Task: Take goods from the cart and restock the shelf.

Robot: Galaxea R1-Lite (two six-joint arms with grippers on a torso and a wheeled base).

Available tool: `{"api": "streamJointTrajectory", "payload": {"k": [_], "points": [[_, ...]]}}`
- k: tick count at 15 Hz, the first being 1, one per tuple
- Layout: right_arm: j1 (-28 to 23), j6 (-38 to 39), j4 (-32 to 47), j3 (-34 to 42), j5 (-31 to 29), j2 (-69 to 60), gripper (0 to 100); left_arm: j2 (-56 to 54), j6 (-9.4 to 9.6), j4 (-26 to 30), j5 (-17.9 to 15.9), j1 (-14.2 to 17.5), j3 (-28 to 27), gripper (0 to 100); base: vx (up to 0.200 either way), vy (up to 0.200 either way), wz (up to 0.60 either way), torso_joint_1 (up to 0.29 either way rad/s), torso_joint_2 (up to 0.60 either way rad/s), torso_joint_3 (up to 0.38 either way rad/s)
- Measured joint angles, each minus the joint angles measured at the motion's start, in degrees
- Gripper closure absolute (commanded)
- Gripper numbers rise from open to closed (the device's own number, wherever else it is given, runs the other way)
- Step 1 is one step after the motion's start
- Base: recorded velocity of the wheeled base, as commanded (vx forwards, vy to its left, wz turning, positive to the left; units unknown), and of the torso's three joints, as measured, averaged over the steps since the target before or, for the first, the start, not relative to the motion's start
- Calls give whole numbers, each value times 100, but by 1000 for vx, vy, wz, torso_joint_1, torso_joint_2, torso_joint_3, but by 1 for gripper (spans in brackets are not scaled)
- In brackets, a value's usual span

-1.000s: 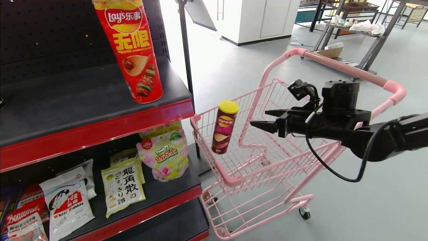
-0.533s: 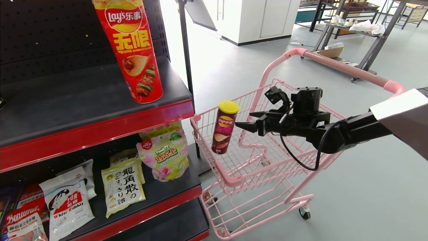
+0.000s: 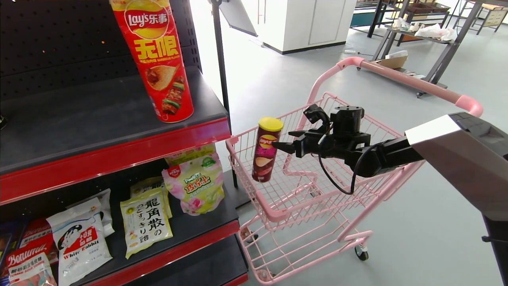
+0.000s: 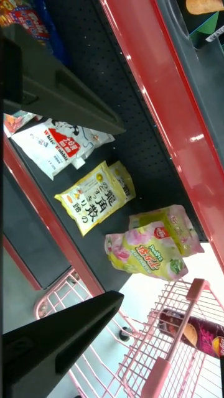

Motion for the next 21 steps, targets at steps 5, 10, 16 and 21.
{"api": "streamJointTrajectory", "payload": {"k": [5, 10, 16, 21], "points": [[129, 11, 0, -212, 2, 174, 0, 65, 2, 0, 2, 2, 7, 0, 0, 0, 0, 0, 0, 0], [223, 11, 0, -402, -6, 293, 0, 69, 9, 2, 28, 2, 5, 0, 0, 0, 0, 0, 0, 0], [347, 151, -16, -766, -149, 638, 100, 61, 24, 2, 115, 11, -15, 0, 0, 0, 0, 0, 0, 0], [350, 156, -9, -560, -354, 423, 100, 56, 28, -5, 110, 6, -15, 0, 0, 0, 0, 0, 0, 0]]}}
